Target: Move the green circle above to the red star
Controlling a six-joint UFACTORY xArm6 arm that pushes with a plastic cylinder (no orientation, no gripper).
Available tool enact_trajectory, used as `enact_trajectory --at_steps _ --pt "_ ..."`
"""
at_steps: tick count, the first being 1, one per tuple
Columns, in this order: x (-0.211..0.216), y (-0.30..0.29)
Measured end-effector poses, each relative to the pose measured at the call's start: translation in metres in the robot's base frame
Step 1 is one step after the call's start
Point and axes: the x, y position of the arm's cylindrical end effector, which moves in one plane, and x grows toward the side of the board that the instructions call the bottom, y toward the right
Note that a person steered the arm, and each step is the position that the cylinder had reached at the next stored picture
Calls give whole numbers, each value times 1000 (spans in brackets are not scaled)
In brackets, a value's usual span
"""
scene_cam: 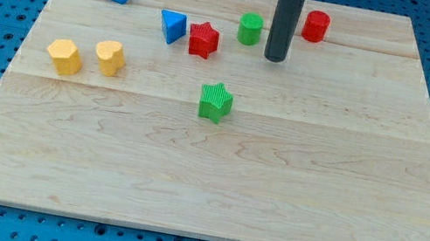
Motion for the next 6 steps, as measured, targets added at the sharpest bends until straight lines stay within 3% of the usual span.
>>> enact_trajectory --at_steps 2,6 --pt "-54 -87" --pt "-59 -59"
